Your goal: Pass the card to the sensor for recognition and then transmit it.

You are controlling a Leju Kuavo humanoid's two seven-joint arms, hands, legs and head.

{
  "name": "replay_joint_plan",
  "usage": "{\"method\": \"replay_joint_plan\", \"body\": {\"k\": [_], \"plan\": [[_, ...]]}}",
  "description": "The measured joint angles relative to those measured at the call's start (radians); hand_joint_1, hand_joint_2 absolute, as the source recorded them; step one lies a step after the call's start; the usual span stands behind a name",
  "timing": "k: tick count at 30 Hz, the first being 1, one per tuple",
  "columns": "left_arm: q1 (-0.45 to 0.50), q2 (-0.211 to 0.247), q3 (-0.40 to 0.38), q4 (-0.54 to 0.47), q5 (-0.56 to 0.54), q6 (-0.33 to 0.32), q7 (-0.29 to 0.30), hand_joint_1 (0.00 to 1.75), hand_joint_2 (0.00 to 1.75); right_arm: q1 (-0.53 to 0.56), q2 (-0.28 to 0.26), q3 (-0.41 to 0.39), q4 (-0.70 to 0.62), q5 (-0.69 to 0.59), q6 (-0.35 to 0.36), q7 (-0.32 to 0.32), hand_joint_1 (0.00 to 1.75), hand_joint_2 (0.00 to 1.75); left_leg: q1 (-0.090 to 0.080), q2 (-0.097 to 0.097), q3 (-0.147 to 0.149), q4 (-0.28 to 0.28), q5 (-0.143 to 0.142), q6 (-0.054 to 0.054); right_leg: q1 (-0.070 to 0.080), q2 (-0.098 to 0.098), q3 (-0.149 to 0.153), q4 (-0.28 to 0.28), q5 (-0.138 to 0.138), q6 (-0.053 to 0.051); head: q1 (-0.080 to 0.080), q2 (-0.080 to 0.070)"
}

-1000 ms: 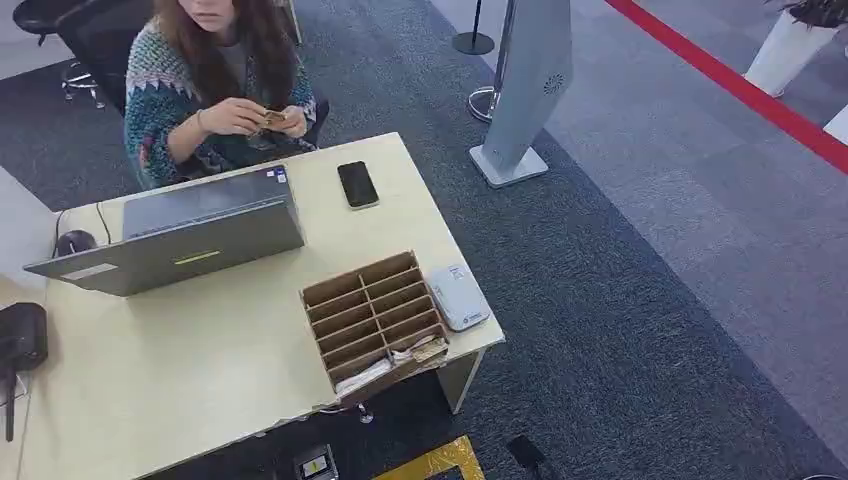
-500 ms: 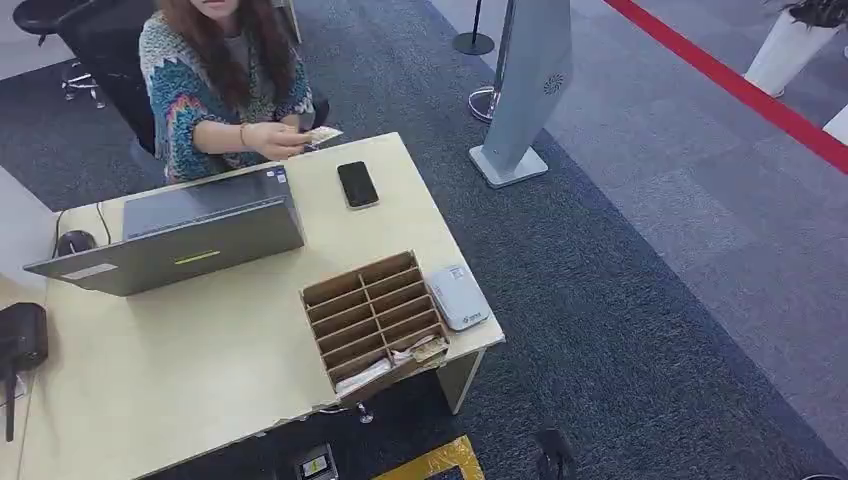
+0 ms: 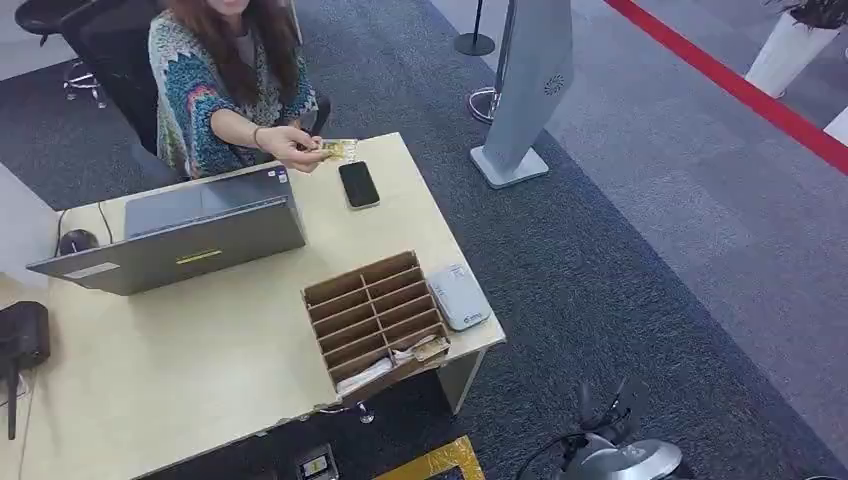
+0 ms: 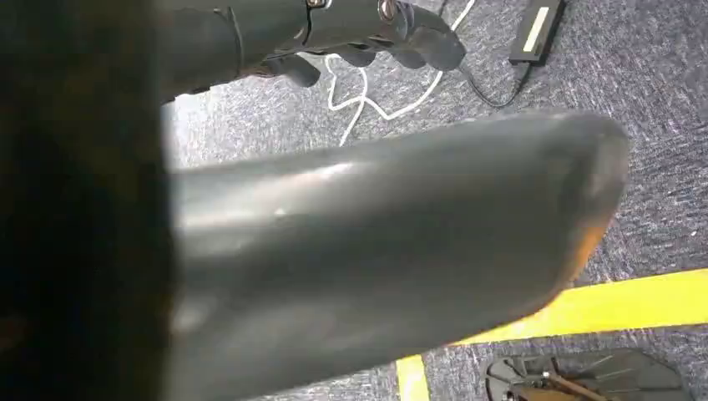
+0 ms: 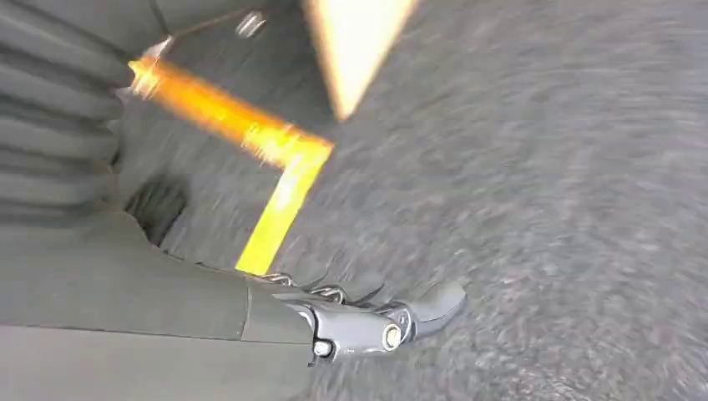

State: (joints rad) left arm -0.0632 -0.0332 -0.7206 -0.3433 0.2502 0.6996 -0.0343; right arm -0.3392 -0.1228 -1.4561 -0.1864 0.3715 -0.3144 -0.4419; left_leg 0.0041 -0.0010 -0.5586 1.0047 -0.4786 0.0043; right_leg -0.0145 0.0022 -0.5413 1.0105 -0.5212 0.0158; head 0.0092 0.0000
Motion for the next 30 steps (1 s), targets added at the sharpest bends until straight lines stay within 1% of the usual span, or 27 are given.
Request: {"method": "replay_joint_plan", "body": {"k": [1,2,3,4,5,6,7,8,9,10,11,12,13,14,16,19,20,21,22,26,27,28,29,30], "plan": [[0.001,0.0,0.01,0.0,-0.002,0.0,-0.005,0.0,0.0,-0.023,-0.001,0.002,-0.022,-0.065,0.006,0.035,0.0,1.75,-0.001,0.001,0.0,0.0,0.0,0.0,-0.001,0.001,0.0,0.0,0.0,0.0,0.0,0.0],[0.001,0.0,0.022,0.0,-0.006,0.0,-0.011,0.0,0.0,-0.04,-0.001,0.014,-0.052,-0.132,-0.003,0.069,0.0,1.75,-0.001,0.001,0.001,0.001,0.0,0.0,-0.001,0.001,0.0,0.0,0.0,0.0,-0.001,0.0],[0.0,0.0,0.03,0.0,-0.011,0.0,-0.017,0.0,0.0,-0.045,0.002,0.036,-0.116,-0.257,-0.039,0.135,0.0,1.75,-0.001,0.0,0.002,0.001,0.0,0.0,-0.001,0.0,0.001,0.0,0.0,0.0,0.0,0.0],[-0.001,0.0,0.038,0.0,-0.015,0.0,-0.024,0.0,0.0,-0.036,0.005,0.08,-0.181,-0.372,-0.09,0.188,0.0,1.75,-0.001,-0.004,0.003,0.001,0.0,0.0,-0.001,-0.004,0.002,-0.001,-0.001,0.001,0.0,0.0],[0.0,0.0,0.048,0.0,-0.023,0.0,-0.03,0.0,0.0,-0.009,0.003,0.15,-0.285,-0.543,-0.187,0.23,0.0,1.75,-0.002,-0.009,0.003,0.001,0.0,0.001,-0.002,-0.007,0.004,-0.001,-0.004,0.003,0.0,0.0],[0.003,0.0,0.056,0.0,-0.028,0.0,-0.036,0.0,0.0,0.023,-0.004,0.233,-0.371,-0.669,-0.268,0.234,0.0,1.75,-0.003,-0.013,0.001,0.001,0.0,0.001,-0.003,-0.011,0.006,0.0,-0.004,0.003,0.0,0.0],[0.007,-0.001,0.068,0.0,-0.034,0.0,-0.042,0.0,0.0,0.054,-0.015,0.323,-0.455,-0.758,-0.332,0.223,0.0,1.75,-0.004,-0.012,-0.001,0.0,0.0,0.001,-0.004,-0.01,0.004,0.001,-0.004,0.003,0.0,0.0],[0.011,-0.001,0.077,0.001,-0.039,0.001,-0.045,0.0,0.0,0.065,-0.025,0.403,-0.531,-0.784,-0.357,0.211,0.0,1.75,-0.004,-0.004,-0.002,0.0,-0.001,0.0,-0.004,-0.001,0.0,0.001,-0.002,0.002,0.0,0.0],[0.011,-0.001,0.084,0.002,-0.041,0.001,-0.047,0.0,0.0,0.065,-0.026,0.453,-0.587,-0.765,-0.363,0.204,0.0,1.75,-0.004,0.006,-0.002,0.0,-0.002,0.0,-0.003,0.008,-0.002,0.001,0.0,0.001,0.0,0.0],[0.01,-0.002,0.09,0.002,-0.043,0.001,-0.05,0.0,0.0,0.064,-0.029,0.492,-0.636,-0.74,-0.365,0.2,0.0,1.75,-0.004,0.011,-0.001,0.0,-0.004,0.002,-0.003,0.013,-0.001,0.001,0.0,0.001,0.0,0.0],[0.006,-0.003,0.096,0.002,-0.044,0.001,-0.052,0.0,0.0,0.064,-0.034,0.536,-0.698,-0.687,-0.368,0.202,0.0,1.75,-0.004,0.012,0.0,0.0,-0.004,0.002,-0.003,0.013,0.0,0.001,0.0,0.001,0.0,0.0],[0.004,-0.006,0.098,0.002,-0.045,0.001,-0.052,0.0,0.0,0.062,-0.033,0.588,-0.771,-0.612,-0.369,0.224,0.0,1.75,-0.004,0.011,0.0,0.0,-0.004,0.002,-0.004,0.012,0.001,0.001,0.0,0.001,0.0,0.0],[0.003,-0.008,0.098,0.002,-0.048,0.001,-0.052,0.0,0.0,0.053,-0.032,0.623,-0.817,-0.55,-0.369,0.251,0.0,1.75,-0.005,0.01,0.0,0.0,-0.003,0.003,-0.004,0.01,0.0,0.001,0.0,0.002,0.0,0.0],[0.002,-0.01,0.098,0.002,-0.052,0.001,-0.052,0.0,0.0,0.034,-0.035,0.674,-0.888,-0.435,-0.37,0.287,0.0,1.75,-0.006,0.01,0.0,0.0,-0.002,0.004,-0.005,0.01,0.0,0.002,0.001,0.002,0.0,0.0],[0.004,-0.011,0.098,0.002,-0.06,0.001,-0.051,0.0,0.0,-0.008,-0.047,0.751,-0.996,-0.249,-0.373,0.347,0.0,1.75,-0.006,0.008,0.001,0.0,0.0,0.005,-0.005,0.009,-0.001,0.002,0.002,0.003,0.0,0.0],[0.005,-0.014,0.092,0.002,-0.081,0.001,-0.028,0.0,0.0,-0.046,-0.093,0.922,-1.183,0.073,-0.375,0.452,0.0,1.75,-0.006,-0.002,-0.002,0.0,0.003,0.005,-0.005,-0.002,0.0,0.002,0.001,0.003,0.0,0.0],[0.005,-0.015,0.089,0.002,-0.087,0.001,-0.024,0.0,0.0,-0.055,-0.108,0.966,-1.219,0.152,-0.375,0.476,0.0,1.75,-0.006,-0.004,-0.003,0.0,0.003,0.005,-0.005,-0.004,0.0,0.002,0.001,0.003,0.0,0.0],[0.005,-0.015,0.081,0.002,-0.1,0.001,-0.02,0.0,0.0,-0.069,-0.136,1.04,-1.276,0.286,-0.371,0.522,0.0,1.75,-0.006,-0.006,-0.003,0.0,0.003,0.005,-0.005,-0.006,0.0,0.002,0.001,0.003,0.0,0.0],[0.005,-0.015,0.078,0.002,-0.104,0.001,-0.02,0.0,0.0,-0.072,-0.142,1.055,-1.286,0.312,-0.369,0.533,0.0,1.75,-0.006,-0.006,-0.004,0.0,0.003,0.005,-0.005,-0.006,0.0,0.002,0.001,0.003,0.0,0.0],[0.005,-0.015,0.078,0.002,-0.105,0.001,-0.02,0.0,0.0,-0.073,-0.142,1.056,-1.286,0.313,-0.369,0.533,0.0,1.75,-0.006,-0.006,-0.004,0.0,0.004,0.005,-0.005,-0.006,0.0,0.002,0.001,0.003,0.0,0.0],[0.005,-0.015,0.076,0.002,-0.108,0.001,-0.019,0.0,0.0,-0.076,-0.148,1.07,-1.295,0.339,-0.366,0.544,0.0,1.75,-0.006,-0.006,-0.004,0.0,0.004,0.005,-0.005,-0.006,0.0,0.002,0.001,0.003,0.0,0.0],[0.005,-0.014,0.069,0.002,-0.121,0.001,-0.015,0.0,0.0,-0.092,-0.172,1.132,-1.332,0.454,-0.342,0.587,0.0,1.75,-0.006,-0.006,-0.004,0.0,0.004,0.005,-0.005,-0.006,0.0,0.002,0.001,0.003,0.0,0.0],[0.004,-0.014,0.067,0.002,-0.129,0.001,-0.013,0.0,0.0,-0.101,-0.182,1.165,-1.349,0.512,-0.325,0.607,0.0,1.75,-0.005,-0.006,-0.004,0.0,0.004,0.005,-0.005,-0.006,-0.001,0.002,0.001,0.003,0.0,0.0],[-0.003,-0.014,0.054,-0.001,-0.148,0.0,0.006,0.0,0.0,-0.138,-0.224,1.322,-1.409,0.716,-0.236,0.67,0.0,1.75,-0.005,-0.006,-0.004,0.0,0.004,0.005,-0.004,-0.005,-0.001,0.002,0.001,0.003,0.0,0.0]]}}
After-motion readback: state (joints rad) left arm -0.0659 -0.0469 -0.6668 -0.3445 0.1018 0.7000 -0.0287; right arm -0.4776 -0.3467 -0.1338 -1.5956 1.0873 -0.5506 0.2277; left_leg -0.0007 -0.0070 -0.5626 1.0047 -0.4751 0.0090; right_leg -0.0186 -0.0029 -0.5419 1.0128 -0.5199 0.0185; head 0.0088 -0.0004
